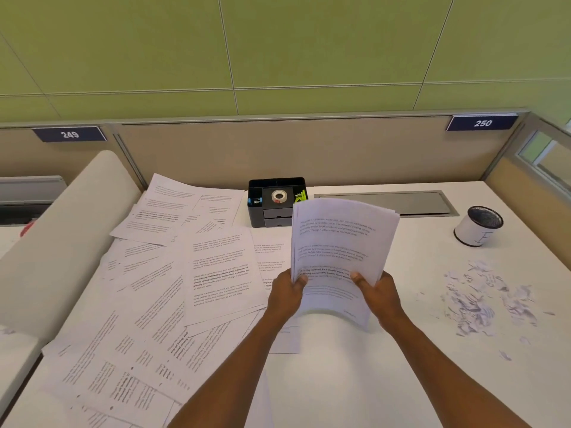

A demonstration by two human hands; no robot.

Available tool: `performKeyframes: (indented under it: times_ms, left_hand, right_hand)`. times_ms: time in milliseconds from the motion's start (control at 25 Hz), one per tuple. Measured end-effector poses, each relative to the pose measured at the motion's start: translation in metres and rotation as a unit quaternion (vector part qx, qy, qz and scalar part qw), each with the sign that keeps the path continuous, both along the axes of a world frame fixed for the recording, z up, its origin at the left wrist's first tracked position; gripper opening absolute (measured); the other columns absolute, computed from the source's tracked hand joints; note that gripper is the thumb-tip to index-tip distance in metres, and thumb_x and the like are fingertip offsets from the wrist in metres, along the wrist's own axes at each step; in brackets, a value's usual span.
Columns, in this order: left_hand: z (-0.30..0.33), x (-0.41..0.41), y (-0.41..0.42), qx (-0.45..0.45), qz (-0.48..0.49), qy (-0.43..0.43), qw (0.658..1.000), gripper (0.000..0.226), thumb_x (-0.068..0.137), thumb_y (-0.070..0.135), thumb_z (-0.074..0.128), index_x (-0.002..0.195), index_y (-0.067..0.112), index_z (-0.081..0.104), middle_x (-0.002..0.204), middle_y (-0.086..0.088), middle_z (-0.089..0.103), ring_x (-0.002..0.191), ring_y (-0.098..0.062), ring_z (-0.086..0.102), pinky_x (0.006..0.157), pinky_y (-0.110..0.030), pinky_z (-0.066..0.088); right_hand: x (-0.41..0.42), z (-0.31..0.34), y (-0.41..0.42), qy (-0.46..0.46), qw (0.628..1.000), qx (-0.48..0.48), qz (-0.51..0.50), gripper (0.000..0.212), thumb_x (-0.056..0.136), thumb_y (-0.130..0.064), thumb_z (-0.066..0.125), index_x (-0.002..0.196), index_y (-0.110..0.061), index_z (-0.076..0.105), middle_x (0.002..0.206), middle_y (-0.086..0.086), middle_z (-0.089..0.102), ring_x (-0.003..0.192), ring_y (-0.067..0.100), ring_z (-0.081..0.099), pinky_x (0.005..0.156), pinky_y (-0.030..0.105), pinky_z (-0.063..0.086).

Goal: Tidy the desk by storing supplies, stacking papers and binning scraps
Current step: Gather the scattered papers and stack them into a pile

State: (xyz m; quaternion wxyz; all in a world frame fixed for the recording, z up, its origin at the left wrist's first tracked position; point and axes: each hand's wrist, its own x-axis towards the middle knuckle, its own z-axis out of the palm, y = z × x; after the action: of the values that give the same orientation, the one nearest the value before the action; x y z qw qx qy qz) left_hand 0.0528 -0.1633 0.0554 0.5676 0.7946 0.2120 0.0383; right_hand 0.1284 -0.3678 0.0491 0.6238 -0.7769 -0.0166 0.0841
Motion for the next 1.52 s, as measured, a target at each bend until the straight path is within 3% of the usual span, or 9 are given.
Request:
performKeyframes:
  times_ms: [200,520,680,800,920,1080,1200,1320,1520]
  left_hand:
    - [0.002,-0.023,0.038,0.012,-0.005,-0.024,1.000,0.031,0.102,0.019,0.055,0.129,0.007,0.061,0.123,-0.008,0.069,0.112,-0.027,0.066,0.099,-0.044,0.053]
    - [-0.010,-0.054,0.108,0.031,0.153,0.033,0.987,0.024,0.099,0.016,0.056,0.123,0.018,0.063,0.120,-0.002,0.070,0.102,-0.017,0.066,0.093,-0.035,0.052]
    - [-0.028,-0.062,0.147,0.133,0.275,0.185,0.934,0.050,0.097,0.028,0.060,0.137,0.005,0.042,0.134,-0.019,0.056,0.123,-0.037,0.055,0.103,-0.044,0.044]
    - [-0.036,-0.061,0.171,0.206,0.253,0.291,0.899,0.066,0.092,0.045,0.063,0.137,0.003,0.036,0.136,-0.022,0.048,0.124,-0.039,0.050,0.103,-0.047,0.042]
    - [-0.040,-0.051,0.187,0.207,0.241,0.345,0.883,0.082,0.084,0.057,0.068,0.137,0.003,0.034,0.138,-0.021,0.043,0.126,-0.038,0.048,0.105,-0.045,0.041]
    - [-0.045,-0.039,0.191,0.220,0.232,0.395,0.861,0.099,0.069,0.055,0.083,0.136,0.003,0.034,0.134,-0.016,0.040,0.122,-0.033,0.052,0.102,-0.041,0.044]
    - [-0.046,-0.035,0.194,0.167,0.243,0.377,0.878,0.096,0.067,0.040,0.090,0.135,0.005,0.031,0.134,-0.016,0.040,0.120,-0.033,0.055,0.103,-0.044,0.042]
    - [-0.047,-0.033,0.199,0.128,0.250,0.342,0.897,0.088,0.069,0.029,0.090,0.131,0.005,0.033,0.131,-0.017,0.054,0.121,-0.036,0.057,0.101,-0.047,0.045]
    - [-0.062,-0.047,0.209,0.027,0.269,0.211,0.939,0.061,0.081,0.025,0.081,0.132,0.004,0.056,0.133,-0.015,0.062,0.123,-0.035,0.057,0.107,-0.046,0.045]
  right_hand:
    - [-0.005,0.000,0.020,0.005,0.996,-0.018,0.086,0.032,0.089,-0.023,0.072,0.118,-0.012,0.065,0.111,0.004,0.073,0.097,0.022,0.071,0.087,0.044,0.058]
    - [-0.004,-0.011,0.083,0.076,0.989,0.032,0.126,0.027,0.090,-0.014,0.069,0.117,-0.011,0.065,0.111,0.009,0.074,0.094,0.027,0.072,0.087,0.048,0.058]
    - [0.003,-0.018,0.097,0.102,0.988,0.030,0.109,0.029,0.090,-0.012,0.069,0.119,-0.010,0.064,0.110,0.010,0.073,0.094,0.032,0.071,0.088,0.051,0.057]
    - [0.006,-0.025,0.102,0.107,0.988,0.010,0.108,0.028,0.091,-0.013,0.068,0.118,-0.012,0.064,0.109,0.008,0.073,0.092,0.031,0.072,0.087,0.052,0.058]
    - [0.012,-0.027,0.107,0.111,0.988,-0.007,0.108,0.023,0.091,-0.012,0.068,0.114,-0.017,0.065,0.106,0.006,0.074,0.091,0.030,0.072,0.086,0.051,0.058]
    - [0.019,-0.031,0.109,0.116,0.988,-0.011,0.106,0.018,0.091,-0.014,0.068,0.106,-0.023,0.065,0.102,0.002,0.075,0.086,0.025,0.074,0.077,0.044,0.061]
    - [0.022,-0.037,0.108,0.118,0.988,-0.012,0.102,0.023,0.091,-0.015,0.068,0.113,-0.020,0.063,0.105,0.004,0.074,0.088,0.027,0.073,0.081,0.048,0.060]
    - [0.024,-0.041,0.107,0.122,0.987,-0.014,0.102,0.027,0.092,-0.015,0.067,0.118,-0.018,0.062,0.107,0.005,0.073,0.091,0.030,0.072,0.085,0.052,0.058]
    - [0.028,-0.041,0.098,0.124,0.988,-0.005,0.092,0.029,0.093,-0.014,0.066,0.121,-0.014,0.061,0.109,0.007,0.073,0.093,0.032,0.072,0.087,0.054,0.057]
